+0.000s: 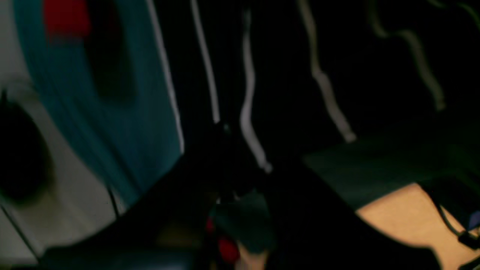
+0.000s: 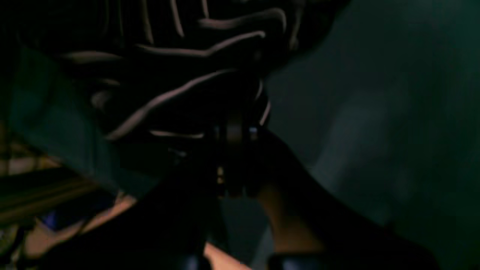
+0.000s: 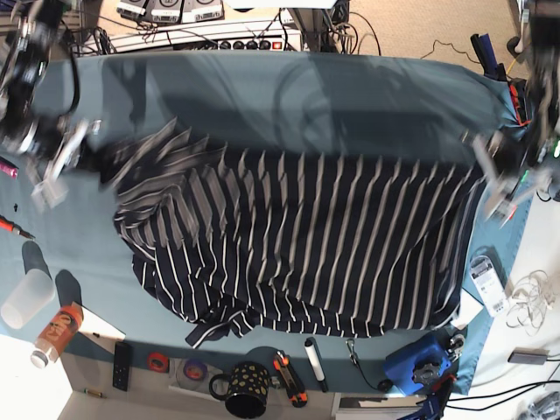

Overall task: Layout the t-shirt on the table in an organized manner, then fold the t-shirt properly
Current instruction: 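Lay the shirt flat by lowering both grippers to the table, then release the shirt with the right gripper and move it aside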

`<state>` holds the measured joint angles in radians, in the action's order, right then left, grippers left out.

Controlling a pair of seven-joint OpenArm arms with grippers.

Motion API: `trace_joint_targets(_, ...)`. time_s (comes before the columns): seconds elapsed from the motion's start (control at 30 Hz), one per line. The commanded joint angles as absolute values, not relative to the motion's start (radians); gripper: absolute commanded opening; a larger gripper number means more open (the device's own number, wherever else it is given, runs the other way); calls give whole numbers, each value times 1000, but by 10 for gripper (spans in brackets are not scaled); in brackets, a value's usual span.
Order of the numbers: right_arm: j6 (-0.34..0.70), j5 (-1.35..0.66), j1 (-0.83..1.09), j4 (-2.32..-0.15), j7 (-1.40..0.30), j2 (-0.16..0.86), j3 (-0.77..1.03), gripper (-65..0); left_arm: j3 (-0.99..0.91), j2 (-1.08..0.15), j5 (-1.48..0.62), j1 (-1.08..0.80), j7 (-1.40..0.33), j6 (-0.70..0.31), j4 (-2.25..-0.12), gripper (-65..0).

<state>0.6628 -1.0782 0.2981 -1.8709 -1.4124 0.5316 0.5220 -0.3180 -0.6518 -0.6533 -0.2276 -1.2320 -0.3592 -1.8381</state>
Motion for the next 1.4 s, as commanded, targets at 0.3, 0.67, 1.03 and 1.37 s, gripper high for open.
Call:
trace_joint_targets(0.3,698,-1162,563,-1957,-1396,554,532,-650,-437,-628,-626,-525,-1165,-368,-1908,-650)
trace_joint_targets(0.67,698,-1147,650,-1957,-1396,569,532,-650,-437,-604,-521,-622,-1127,-368,-1908,-650)
trace_joint_targets(1.03,698,-1163,659,-1957,-1396,579,532,-650,-437,-604,-471,-624,-1077,-361,-1908,-620)
trace_joint_targets(1.37,698,-1238,651,-1958,-1396,580,567,-463,-437,-604,-439,-623,-1077,-310,-1908,-375)
